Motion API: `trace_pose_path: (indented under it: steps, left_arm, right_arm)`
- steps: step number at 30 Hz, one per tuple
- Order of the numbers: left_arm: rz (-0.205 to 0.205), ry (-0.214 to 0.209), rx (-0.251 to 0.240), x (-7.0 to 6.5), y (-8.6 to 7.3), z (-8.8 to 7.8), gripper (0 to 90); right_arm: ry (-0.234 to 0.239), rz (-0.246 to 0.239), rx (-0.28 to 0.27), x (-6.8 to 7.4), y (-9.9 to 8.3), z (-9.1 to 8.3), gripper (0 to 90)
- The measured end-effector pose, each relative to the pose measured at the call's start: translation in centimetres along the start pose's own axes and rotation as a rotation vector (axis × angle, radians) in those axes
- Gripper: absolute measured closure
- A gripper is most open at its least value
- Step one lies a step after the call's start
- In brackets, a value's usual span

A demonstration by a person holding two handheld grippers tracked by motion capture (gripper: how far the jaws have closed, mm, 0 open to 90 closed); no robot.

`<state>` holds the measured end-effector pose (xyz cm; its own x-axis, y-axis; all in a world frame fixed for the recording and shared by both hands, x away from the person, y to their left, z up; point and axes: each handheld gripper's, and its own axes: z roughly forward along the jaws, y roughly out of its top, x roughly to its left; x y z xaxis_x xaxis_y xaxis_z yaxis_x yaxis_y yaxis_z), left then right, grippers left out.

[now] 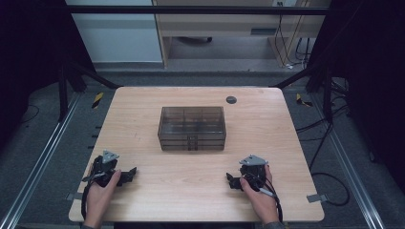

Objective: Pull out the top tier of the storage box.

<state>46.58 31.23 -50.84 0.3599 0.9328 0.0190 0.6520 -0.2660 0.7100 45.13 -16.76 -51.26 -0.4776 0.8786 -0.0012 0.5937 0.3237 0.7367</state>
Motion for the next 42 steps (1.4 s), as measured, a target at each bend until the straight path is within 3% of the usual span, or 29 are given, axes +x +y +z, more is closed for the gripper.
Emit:
trace_pose_path:
  steps: [4, 6, 8, 9, 12, 15, 21, 25, 31, 37, 42]
  left_arm:
    - [0.033, -0.031, -0.011, 0.0, 0.0, -0.1, 0.5]
    - [0.083, -0.022, -0.039, -0.6, 0.1, -0.4, 5.9]
    - [0.123, -0.036, -0.067, -1.4, 0.5, -1.2, 4.5]
    - [0.157, -0.053, -0.097, -2.2, 1.0, -1.9, 4.6]
    - [0.307, -0.018, -0.143, -4.8, 2.5, -3.4, 5.1]
    - [0.423, -0.027, -0.116, -7.6, 4.0, -4.4, 11.5]
    - [0.572, -0.011, -0.165, -12.1, 6.0, -3.9, 5.7]
    - [0.665, -0.006, -0.162, -14.3, 6.7, -3.5, 6.0]
    - [0.695, -0.005, -0.18, -16.1, 8.1, -2.8, 7.0]
    - [0.724, -0.012, -0.175, -17.4, 9.3, -1.7, 7.1]
    - [0.74, -0.025, -0.163, -18.0, 9.6, -1.2, 7.1]
  right_arm:
    - [0.004, -0.001, 0.001, 0.0, 0.0, 0.0, 7.1]
    - [0.004, -0.001, 0.001, 0.0, 0.0, 0.0, 7.1]
    - [0.004, -0.001, 0.001, 0.0, 0.0, 0.0, 7.1]
    - [0.004, -0.001, 0.001, 0.0, 0.0, 0.0, 7.1]
    - [0.003, -0.002, 0.001, 0.0, 0.0, 0.0, 7.1]
    - [0.004, -0.001, 0.001, 0.0, 0.0, 0.0, 7.1]
    - [0.004, -0.001, 0.001, 0.0, 0.0, 0.0, 7.1]
    - [0.003, -0.001, 0.001, 0.0, 0.0, 0.0, 7.1]
    - [0.006, -0.012, -0.008, 0.1, 0.0, -0.1, 8.9]
    - [-0.002, -0.016, -0.081, 0.0, -0.3, -0.7, 9.2]
    - [-0.004, -0.01, -0.07, 0.0, -0.3, -0.7, 9.1]
